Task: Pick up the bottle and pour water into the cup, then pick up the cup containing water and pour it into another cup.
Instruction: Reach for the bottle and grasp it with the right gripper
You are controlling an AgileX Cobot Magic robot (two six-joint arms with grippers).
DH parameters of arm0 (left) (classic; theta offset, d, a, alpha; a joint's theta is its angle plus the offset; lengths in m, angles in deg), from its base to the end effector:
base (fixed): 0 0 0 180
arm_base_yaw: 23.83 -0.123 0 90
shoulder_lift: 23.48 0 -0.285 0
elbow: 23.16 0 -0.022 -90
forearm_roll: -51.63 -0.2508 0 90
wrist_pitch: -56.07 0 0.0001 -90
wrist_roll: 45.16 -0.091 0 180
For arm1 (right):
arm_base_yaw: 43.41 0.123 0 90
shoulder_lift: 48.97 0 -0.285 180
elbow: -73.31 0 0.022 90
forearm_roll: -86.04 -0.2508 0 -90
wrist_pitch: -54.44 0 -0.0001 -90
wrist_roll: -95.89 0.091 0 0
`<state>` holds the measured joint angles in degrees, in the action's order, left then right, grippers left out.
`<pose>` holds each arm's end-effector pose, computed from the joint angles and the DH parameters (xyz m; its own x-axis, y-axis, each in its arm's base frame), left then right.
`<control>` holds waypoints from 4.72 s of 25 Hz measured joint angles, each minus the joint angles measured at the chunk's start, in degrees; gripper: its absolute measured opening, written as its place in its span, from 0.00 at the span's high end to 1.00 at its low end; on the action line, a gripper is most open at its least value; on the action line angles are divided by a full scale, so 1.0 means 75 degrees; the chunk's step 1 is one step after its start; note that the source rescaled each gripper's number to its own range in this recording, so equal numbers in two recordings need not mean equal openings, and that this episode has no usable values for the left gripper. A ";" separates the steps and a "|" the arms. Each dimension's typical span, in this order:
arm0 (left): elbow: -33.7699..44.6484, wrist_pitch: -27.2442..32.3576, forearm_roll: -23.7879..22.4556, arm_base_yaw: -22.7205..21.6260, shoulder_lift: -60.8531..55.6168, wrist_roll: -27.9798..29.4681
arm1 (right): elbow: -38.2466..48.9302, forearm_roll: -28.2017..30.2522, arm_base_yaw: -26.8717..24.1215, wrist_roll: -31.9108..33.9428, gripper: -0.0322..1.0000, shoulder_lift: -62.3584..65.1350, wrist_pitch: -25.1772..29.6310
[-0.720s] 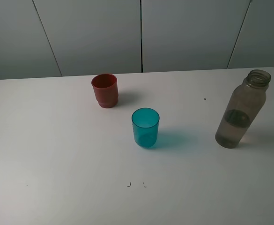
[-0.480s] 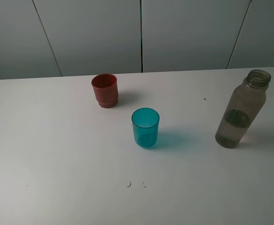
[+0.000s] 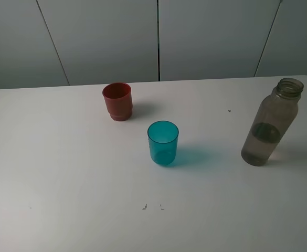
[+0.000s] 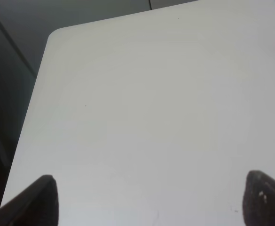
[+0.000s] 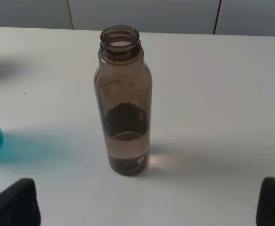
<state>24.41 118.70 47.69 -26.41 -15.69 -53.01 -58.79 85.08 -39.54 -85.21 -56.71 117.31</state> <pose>-0.0086 0.0052 0.2797 -0.4779 0.1462 -0.8661 -0.0188 0.9841 0.1765 -0.0079 0.0008 0.2776 -0.4752 -0.0437 -0.8788 -0.0861 0.9963 -0.0030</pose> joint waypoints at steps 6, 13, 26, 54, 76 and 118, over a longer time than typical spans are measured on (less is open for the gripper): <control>0.0000 0.0000 0.0000 0.0000 0.0000 0.0000 | 0.0000 0.0000 0.0000 0.0000 0.00 0.0000 0.0000; 0.0000 0.0000 0.0000 0.0000 0.0000 0.0000 | 0.0000 0.0000 0.0000 0.0000 0.00 0.0000 0.0000; 0.0000 0.0000 0.0000 0.0000 0.0000 0.0000 | 0.0000 0.0000 0.0000 0.0000 0.00 0.0000 0.0000; 0.0000 0.0000 0.0000 0.0000 0.0000 0.0000 | -0.0414 -0.0204 0.0000 0.0029 0.00 -0.0796 -0.0256; 0.0000 0.0000 0.0000 0.0000 0.0000 0.0000 | 0.0712 -0.1402 0.1253 -0.0201 0.00 -0.5863 -0.3966; 0.0000 0.0000 0.0000 0.0000 0.0000 0.0014 | 0.3173 -0.1955 0.1378 -0.0781 0.00 -1.0049 -1.1541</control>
<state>24.41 118.70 47.69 -26.41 -15.69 -52.91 -34.99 70.42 -29.21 -91.07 -132.08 30.76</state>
